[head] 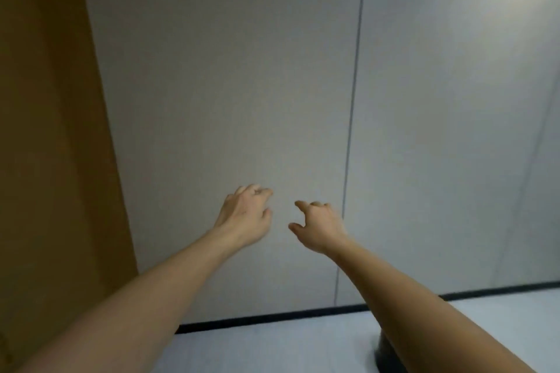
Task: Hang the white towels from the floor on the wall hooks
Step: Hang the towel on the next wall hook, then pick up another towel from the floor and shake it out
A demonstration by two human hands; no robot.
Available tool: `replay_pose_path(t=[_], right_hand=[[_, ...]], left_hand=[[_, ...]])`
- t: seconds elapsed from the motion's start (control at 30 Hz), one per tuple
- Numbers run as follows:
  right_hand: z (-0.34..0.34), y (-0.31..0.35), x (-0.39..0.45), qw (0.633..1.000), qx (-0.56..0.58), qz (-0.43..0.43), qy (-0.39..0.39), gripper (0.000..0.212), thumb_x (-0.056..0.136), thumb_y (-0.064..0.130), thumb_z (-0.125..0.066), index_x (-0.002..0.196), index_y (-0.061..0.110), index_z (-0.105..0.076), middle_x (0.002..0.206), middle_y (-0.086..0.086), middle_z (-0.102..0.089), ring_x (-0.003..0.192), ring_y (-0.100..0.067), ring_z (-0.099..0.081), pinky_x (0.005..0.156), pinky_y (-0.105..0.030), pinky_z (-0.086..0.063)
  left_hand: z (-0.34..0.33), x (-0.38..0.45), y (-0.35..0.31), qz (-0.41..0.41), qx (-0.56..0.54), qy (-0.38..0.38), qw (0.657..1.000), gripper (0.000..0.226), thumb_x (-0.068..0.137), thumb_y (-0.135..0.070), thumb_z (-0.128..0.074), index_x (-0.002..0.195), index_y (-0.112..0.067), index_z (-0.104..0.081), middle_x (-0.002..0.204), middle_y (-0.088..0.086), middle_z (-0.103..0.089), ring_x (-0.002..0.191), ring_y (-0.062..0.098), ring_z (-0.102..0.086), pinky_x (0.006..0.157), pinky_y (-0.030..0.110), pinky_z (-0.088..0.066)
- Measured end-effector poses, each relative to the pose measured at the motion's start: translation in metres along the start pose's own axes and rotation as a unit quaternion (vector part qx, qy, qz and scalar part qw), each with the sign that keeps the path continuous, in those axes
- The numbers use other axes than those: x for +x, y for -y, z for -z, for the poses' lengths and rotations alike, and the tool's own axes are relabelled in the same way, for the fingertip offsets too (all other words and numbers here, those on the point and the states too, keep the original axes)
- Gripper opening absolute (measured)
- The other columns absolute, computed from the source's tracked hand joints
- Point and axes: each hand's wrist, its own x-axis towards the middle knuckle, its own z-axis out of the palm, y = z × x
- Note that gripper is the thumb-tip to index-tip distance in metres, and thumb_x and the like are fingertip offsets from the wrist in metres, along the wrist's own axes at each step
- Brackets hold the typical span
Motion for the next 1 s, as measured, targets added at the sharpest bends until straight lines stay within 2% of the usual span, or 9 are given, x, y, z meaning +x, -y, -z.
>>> replay_pose_path(t=[0.2,0.43,0.63,0.8,0.9,1.0], right_hand=[[0.047,-0.212,-0.12,0.986,-0.038,-0.159,0.031,0.062,0.092,0.054,-0.054,0.146,0.027,-0.038,0.136,-0.011,-0.054,0.125,-0.034,-0.045,0.1,-0.048,-0.042],[0.083,-0.381,-0.258,0.938,-0.041,-0.343,0.022,0.064,0.092,0.053,-0.054,0.148,0.028,-0.035,0.141,-0.008,-0.049,0.13,-0.032,-0.039,0.102,-0.048,-0.039],[0.087,-0.494,-0.358,0.874,-0.024,-0.484,0.032,0.062,0.092,0.05,-0.053,0.148,0.028,-0.036,0.141,-0.009,-0.047,0.131,-0.033,-0.038,0.1,-0.048,-0.037],[0.085,-0.591,-0.413,0.814,0.002,-0.579,0.047,0.058,0.092,0.049,-0.053,0.145,0.029,-0.039,0.139,-0.008,-0.049,0.13,-0.032,-0.039,0.099,-0.045,-0.036],[0.083,-0.651,-0.431,0.78,0.019,-0.624,0.045,0.059,0.091,0.048,-0.054,0.145,0.028,-0.04,0.139,-0.007,-0.05,0.13,-0.031,-0.04,0.1,-0.045,-0.037],[0.073,-0.704,-0.444,0.749,0.046,-0.659,0.058,0.058,0.091,0.049,-0.055,0.143,0.027,-0.043,0.138,-0.005,-0.053,0.128,-0.031,-0.045,0.099,-0.043,-0.042]], left_hand=[[-0.106,0.01,-0.221,-0.087,-0.084,0.107,0.987,0.052,0.093,-0.042,-0.048,0.142,-0.025,-0.045,0.141,0.002,-0.048,0.128,0.024,-0.043,0.105,0.039,-0.038],[-0.194,-0.013,-0.446,-0.225,-0.152,0.221,0.937,0.053,0.094,-0.043,-0.05,0.143,-0.026,-0.041,0.143,0.0,-0.046,0.131,0.024,-0.04,0.104,0.041,-0.039],[-0.266,-0.035,-0.601,-0.342,-0.174,0.284,0.879,0.052,0.096,-0.042,-0.049,0.144,-0.025,-0.039,0.146,0.003,-0.044,0.132,0.025,-0.041,0.105,0.042,-0.039],[-0.335,-0.037,-0.712,-0.409,-0.183,0.341,0.826,0.052,0.094,-0.041,-0.048,0.143,-0.025,-0.041,0.142,0.003,-0.046,0.127,0.026,-0.043,0.102,0.041,-0.04],[-0.382,-0.031,-0.771,-0.43,-0.185,0.376,0.799,0.051,0.094,-0.042,-0.047,0.142,-0.024,-0.042,0.14,0.004,-0.047,0.124,0.026,-0.045,0.098,0.04,-0.042],[-0.427,-0.025,-0.816,-0.419,-0.188,0.432,0.776,0.054,0.094,-0.041,-0.048,0.144,-0.023,-0.04,0.143,0.005,-0.046,0.127,0.028,-0.043,0.099,0.041,-0.041]])
